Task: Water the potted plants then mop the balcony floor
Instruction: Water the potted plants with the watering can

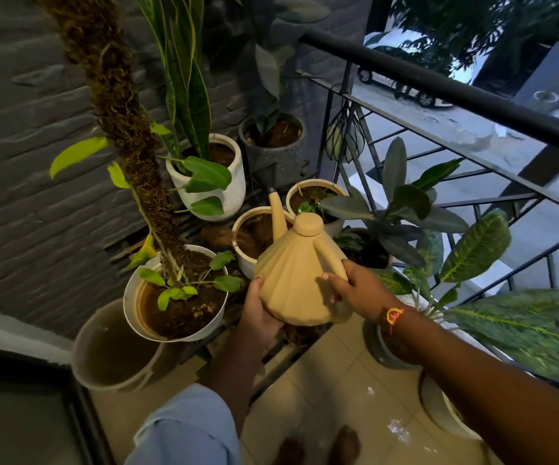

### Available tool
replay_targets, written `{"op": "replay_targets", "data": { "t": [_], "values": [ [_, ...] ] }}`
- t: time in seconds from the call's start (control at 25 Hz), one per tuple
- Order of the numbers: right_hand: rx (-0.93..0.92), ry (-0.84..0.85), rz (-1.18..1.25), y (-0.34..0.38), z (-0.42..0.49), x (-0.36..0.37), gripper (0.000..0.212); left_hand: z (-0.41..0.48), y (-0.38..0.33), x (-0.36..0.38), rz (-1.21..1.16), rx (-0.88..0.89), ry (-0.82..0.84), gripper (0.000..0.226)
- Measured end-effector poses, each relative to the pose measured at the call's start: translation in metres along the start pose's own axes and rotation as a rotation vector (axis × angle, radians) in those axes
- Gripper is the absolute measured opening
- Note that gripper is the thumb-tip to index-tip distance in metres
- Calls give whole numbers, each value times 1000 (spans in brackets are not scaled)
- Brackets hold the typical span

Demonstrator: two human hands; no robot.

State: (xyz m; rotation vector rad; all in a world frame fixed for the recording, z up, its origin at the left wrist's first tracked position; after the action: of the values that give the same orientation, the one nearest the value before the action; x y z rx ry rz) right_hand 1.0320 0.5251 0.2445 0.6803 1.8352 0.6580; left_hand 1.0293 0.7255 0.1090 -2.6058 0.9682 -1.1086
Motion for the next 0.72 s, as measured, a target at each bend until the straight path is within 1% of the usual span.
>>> {"op": "replay_targets", "data": {
  "t": [0.04, 0.08, 0.16, 0.2, 0.28, 0.36, 0.4, 0.48, 0.56, 0.64, 0.72],
  "values": [
    [-7, -3, -26, 0, 1, 2, 23, 3, -5, -1, 7, 10, -3, 65],
    [-11, -6, -49, 1, 3, 4, 24, 5, -10, -1, 11, 18, 13, 68],
    [-17, -17, -77, 3, 3, 6, 25, 11, -19, -1, 25, 25, 64, 83],
    [-20, -22, -82, 4, 2, 7, 26, 12, -22, -1, 35, 30, 69, 87],
    [-26, -31, -83, 5, -1, 8, 24, 14, -27, 0, 64, 52, 100, 83],
    [-34, -34, -91, 4, -5, 7, 16, 13, -30, 3, 72, 51, 146, 81],
    [-39, -38, -97, 3, -8, 6, 12, 10, -32, 6, 84, 38, 155, 81],
    [-52, -59, -112, 1, -17, 3, 10, 6, -32, 11, 129, 22, 142, 78],
    [-83, -89, -180, 0, -29, 0, 16, 3, -27, 15, 163, 3, 147, 77],
    [-119, -132, -258, -1, -43, -4, 29, 1, -18, 19, 179, 0, 144, 75],
    [-122, -178, -273, -7, -60, -10, 36, -1, -4, 25, 207, -11, 165, 79]
  ]
}}
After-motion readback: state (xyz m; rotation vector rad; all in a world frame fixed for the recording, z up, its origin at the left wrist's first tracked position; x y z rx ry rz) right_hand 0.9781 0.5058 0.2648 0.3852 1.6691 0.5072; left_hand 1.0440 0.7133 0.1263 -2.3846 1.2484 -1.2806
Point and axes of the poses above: each hand's wrist, its own z-axis towards the middle knuckle, its own x-axis out of the palm, y = z × x, the point moved 3 cm from there along z, towards the middle knuckle, and after that the axes turned 5 degrees about -z, right-handed, at the moved point
